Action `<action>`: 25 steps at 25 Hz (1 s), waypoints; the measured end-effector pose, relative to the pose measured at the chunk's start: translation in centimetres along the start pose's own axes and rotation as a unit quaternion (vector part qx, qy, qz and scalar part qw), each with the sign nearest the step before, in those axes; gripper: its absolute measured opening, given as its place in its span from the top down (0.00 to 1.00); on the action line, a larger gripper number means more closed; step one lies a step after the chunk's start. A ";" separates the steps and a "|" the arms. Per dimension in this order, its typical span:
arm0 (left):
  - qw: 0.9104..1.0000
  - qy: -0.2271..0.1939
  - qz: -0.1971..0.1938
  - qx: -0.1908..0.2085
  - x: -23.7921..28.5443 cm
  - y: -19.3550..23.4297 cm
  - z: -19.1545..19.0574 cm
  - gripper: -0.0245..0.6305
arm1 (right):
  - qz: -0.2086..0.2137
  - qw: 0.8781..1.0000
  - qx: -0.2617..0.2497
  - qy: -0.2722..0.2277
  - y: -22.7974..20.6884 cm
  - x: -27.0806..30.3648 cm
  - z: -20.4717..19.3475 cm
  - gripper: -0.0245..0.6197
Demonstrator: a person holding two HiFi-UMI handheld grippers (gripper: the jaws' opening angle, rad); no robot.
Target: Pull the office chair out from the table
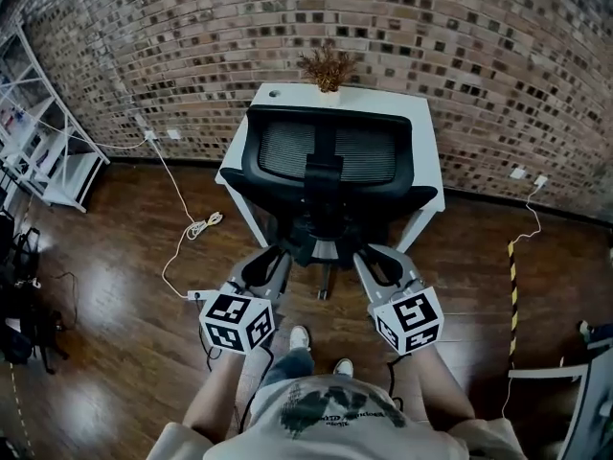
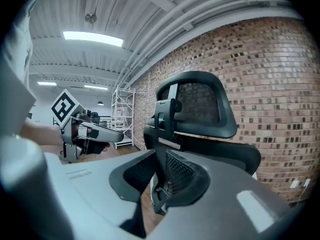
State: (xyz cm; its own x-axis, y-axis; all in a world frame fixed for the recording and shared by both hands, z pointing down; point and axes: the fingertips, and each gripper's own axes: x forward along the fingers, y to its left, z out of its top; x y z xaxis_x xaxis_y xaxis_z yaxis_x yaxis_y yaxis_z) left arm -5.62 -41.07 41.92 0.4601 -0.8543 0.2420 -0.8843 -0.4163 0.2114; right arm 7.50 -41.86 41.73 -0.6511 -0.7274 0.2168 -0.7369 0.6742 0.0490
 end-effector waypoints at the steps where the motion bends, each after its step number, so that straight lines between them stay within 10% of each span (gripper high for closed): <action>1: 1.000 0.001 -0.004 0.006 0.4 1.0 0.5 0.83 | -0.003 1.000 -0.007 -0.002 -0.6 0.4 0.2 0.87; 18: 0.982 -0.002 -0.055 0.183 5.1 13.2 7.8 0.60 | -0.089 0.988 -0.122 0.022 -9.5 2.3 3.1 0.71; 25: 0.954 0.031 -0.112 0.276 7.8 13.9 7.1 0.50 | -0.108 0.972 -0.187 0.095 -13.2 2.5 1.5 0.61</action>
State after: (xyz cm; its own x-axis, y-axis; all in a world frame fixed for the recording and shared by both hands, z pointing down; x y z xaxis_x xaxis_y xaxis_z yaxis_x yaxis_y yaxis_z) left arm -14.84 -55.74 40.05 0.6312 -0.7115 0.3087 -0.6626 -0.7016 -0.2621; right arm 15.38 -52.78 40.19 -0.4158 -0.8448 0.3369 -0.7117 0.5329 0.4577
